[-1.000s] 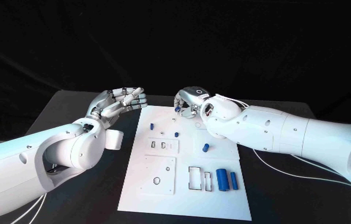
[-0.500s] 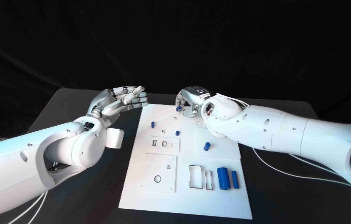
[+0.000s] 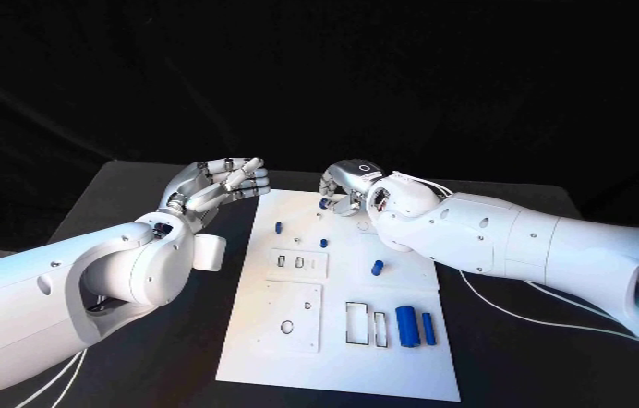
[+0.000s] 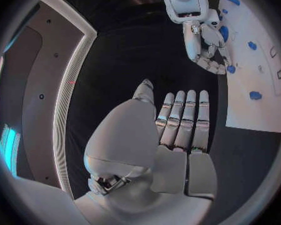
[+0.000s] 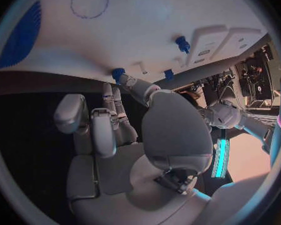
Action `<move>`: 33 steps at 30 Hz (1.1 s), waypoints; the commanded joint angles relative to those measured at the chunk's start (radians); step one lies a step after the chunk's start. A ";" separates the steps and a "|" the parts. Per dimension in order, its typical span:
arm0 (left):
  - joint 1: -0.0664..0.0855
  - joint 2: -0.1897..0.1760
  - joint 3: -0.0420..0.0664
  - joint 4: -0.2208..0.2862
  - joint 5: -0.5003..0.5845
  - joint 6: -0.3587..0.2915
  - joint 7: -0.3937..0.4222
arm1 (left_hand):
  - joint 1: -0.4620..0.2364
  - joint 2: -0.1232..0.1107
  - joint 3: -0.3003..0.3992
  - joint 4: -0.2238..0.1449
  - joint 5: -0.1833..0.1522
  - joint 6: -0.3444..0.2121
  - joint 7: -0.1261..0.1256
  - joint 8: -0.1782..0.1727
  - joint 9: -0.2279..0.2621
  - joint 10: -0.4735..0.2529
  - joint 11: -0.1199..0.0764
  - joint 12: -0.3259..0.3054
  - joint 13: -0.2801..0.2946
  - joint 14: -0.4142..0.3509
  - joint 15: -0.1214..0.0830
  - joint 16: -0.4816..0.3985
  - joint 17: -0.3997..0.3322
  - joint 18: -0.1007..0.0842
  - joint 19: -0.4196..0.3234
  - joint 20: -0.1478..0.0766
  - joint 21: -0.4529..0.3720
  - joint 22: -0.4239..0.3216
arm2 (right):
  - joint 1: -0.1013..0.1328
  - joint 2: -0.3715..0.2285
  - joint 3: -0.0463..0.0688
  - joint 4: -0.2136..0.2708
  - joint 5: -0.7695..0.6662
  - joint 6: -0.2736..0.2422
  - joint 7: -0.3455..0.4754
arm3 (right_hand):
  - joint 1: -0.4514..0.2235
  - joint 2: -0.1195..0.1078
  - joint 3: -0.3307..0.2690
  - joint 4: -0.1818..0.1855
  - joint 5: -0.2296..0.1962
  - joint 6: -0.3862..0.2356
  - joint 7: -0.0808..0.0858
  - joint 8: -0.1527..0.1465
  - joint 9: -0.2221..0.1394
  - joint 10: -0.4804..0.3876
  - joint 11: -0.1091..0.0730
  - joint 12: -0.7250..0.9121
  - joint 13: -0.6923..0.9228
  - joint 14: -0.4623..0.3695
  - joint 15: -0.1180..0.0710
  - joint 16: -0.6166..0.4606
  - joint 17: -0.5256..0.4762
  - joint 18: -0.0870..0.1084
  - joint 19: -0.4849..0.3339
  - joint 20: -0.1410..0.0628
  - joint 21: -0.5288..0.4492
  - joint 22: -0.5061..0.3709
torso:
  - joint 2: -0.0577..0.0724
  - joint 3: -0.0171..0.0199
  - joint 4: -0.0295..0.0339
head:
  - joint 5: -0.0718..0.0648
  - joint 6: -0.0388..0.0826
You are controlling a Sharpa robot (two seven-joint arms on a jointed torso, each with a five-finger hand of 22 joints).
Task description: Assemble the parts on the task board
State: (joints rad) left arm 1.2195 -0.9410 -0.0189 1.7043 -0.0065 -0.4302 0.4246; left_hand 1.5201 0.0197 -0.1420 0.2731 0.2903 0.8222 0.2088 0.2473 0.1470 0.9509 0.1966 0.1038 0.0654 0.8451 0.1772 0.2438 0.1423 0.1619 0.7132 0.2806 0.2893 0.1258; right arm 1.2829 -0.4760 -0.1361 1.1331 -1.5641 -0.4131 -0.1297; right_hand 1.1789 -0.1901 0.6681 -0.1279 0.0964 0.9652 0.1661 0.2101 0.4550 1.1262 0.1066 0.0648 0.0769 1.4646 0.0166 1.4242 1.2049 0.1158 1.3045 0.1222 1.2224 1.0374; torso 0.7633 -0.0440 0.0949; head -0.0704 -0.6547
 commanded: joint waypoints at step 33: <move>0.002 -0.010 0.000 -0.002 0.001 0.030 -0.002 | 0.002 0.002 -0.011 -0.002 -0.011 -0.009 0.025 -0.006 -0.001 0.001 0.009 -0.007 0.000 -0.011 0.000 -0.009 -0.002 0.015 0.006 -0.001 -0.007 -0.004 | 0.040 -0.386 0.015 0.300 0.310 0.096 -0.099 | 0.042 -0.037 -0.421 0.120 0.098 -0.070 -0.041 -0.036 0.057 0.138 -0.079 0.551 0.534 0.065 -0.054 0.073 0.136 -0.021 0.054 -0.050 0.050 0.107 | -0.007 0.0183 -0.0305 | -0.002 0.011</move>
State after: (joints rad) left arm 1.2205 -0.9530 -0.0191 1.7013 -0.0057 -0.4227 0.4190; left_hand 1.5201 0.0197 -0.1448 0.2703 0.2823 0.8202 0.2108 0.2473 0.1471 0.9509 0.1966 0.1039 0.0653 0.8379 0.1773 0.2399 0.1424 0.1618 0.7131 0.2806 0.2894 0.1229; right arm 1.3237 -0.8628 -0.1215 1.4354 -1.3057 -0.3770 -0.1993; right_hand 1.2168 -0.2236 0.2539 -0.0094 0.1927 0.8982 0.1232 0.1755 0.5110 1.2793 0.0304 0.6322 0.6279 1.4650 -0.0308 1.4979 1.3050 0.1063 1.3573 0.0688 1.2724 1.1443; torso 0.7565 -0.0291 0.0658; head -0.0723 -0.6437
